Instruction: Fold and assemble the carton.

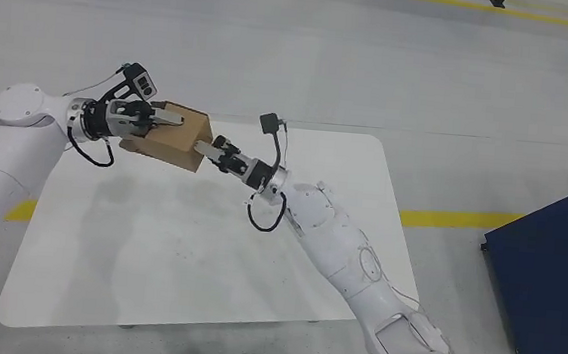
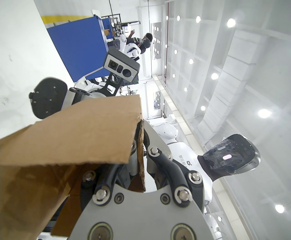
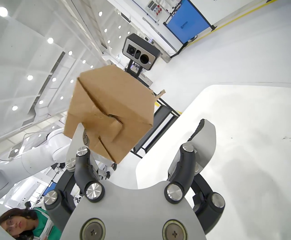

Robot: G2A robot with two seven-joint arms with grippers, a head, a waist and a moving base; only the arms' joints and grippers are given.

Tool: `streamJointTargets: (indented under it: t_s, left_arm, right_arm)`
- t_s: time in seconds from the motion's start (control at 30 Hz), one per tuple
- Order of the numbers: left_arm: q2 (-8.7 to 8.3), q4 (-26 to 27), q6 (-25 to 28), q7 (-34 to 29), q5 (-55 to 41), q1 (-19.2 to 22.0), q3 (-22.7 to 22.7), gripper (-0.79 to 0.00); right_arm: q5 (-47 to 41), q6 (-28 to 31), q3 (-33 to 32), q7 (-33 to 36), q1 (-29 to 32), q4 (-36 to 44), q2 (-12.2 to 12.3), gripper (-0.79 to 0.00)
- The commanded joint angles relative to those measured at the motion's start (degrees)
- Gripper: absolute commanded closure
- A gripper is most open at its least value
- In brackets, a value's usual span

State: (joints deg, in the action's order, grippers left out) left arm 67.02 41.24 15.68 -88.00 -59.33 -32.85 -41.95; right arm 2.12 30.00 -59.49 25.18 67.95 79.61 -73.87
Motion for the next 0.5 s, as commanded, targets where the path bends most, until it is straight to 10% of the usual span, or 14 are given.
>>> streamJointTargets:
  t_s: [0.0, 0.47]
  left_arm:
    - [-0.08, 0.0, -0.1, 0.0, 0.0, -0.1, -0.3, 0.0]
    - [-0.38, 2.7, -1.1, 0.0, -0.5, -1.2, -0.9, 0.0]
  right_arm:
    - [-3.0, 0.9, -1.0, 1.2, 0.3, 0.3, 0.2, -0.785]
    - [2.4, -0.3, -0.7, 1.3, 0.4, 0.2, 0.3, -0.745]
